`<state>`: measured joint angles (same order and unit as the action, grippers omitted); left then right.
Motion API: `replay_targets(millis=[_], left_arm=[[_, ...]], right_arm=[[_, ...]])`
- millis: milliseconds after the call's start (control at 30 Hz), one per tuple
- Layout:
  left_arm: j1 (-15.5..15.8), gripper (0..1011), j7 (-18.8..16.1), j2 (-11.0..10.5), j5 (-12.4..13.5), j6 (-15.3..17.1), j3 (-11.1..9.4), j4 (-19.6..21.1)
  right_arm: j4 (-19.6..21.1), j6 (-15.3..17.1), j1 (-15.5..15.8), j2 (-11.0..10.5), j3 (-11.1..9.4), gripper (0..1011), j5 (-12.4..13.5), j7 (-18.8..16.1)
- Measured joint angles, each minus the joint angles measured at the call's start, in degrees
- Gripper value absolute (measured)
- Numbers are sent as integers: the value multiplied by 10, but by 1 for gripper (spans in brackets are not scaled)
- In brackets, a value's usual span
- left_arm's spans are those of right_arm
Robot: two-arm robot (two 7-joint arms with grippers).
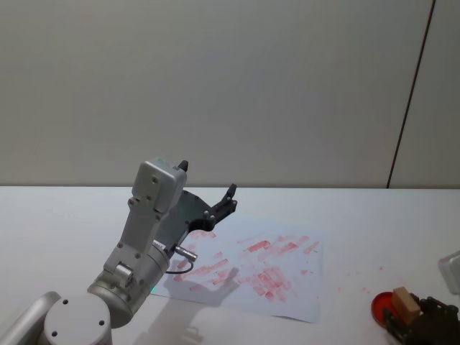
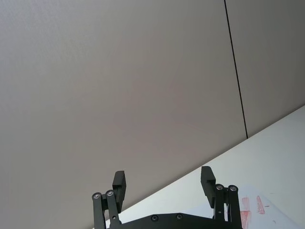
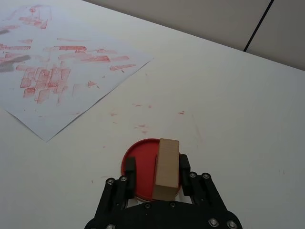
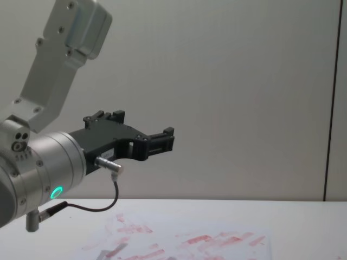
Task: Use the one hand to pick up the stamp and affix it onto the A4 paper.
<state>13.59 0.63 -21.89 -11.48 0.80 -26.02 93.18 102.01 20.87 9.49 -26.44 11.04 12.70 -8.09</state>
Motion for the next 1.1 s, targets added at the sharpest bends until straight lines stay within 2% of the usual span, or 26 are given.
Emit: replay_targets(millis=[200, 333, 600, 867, 1100], left_arm=[[0, 1003, 0, 0, 0, 0, 0, 0], [0, 1003, 0, 0, 0, 0, 0, 0], [0, 1002, 0, 0, 0, 0, 0, 0], [0, 1002, 0, 0, 0, 0, 0, 0], [0, 1002, 0, 0, 0, 0, 0, 0]], right_arm=[[-1, 1, -1, 1, 0, 331, -1, 0], [-1, 1, -1, 1, 1, 235, -1, -1], [-2, -4, -3, 3, 1, 220, -1, -1], [0, -27, -14, 13, 1, 221, 6, -5], [9, -47, -43, 38, 7, 221, 14, -21]])
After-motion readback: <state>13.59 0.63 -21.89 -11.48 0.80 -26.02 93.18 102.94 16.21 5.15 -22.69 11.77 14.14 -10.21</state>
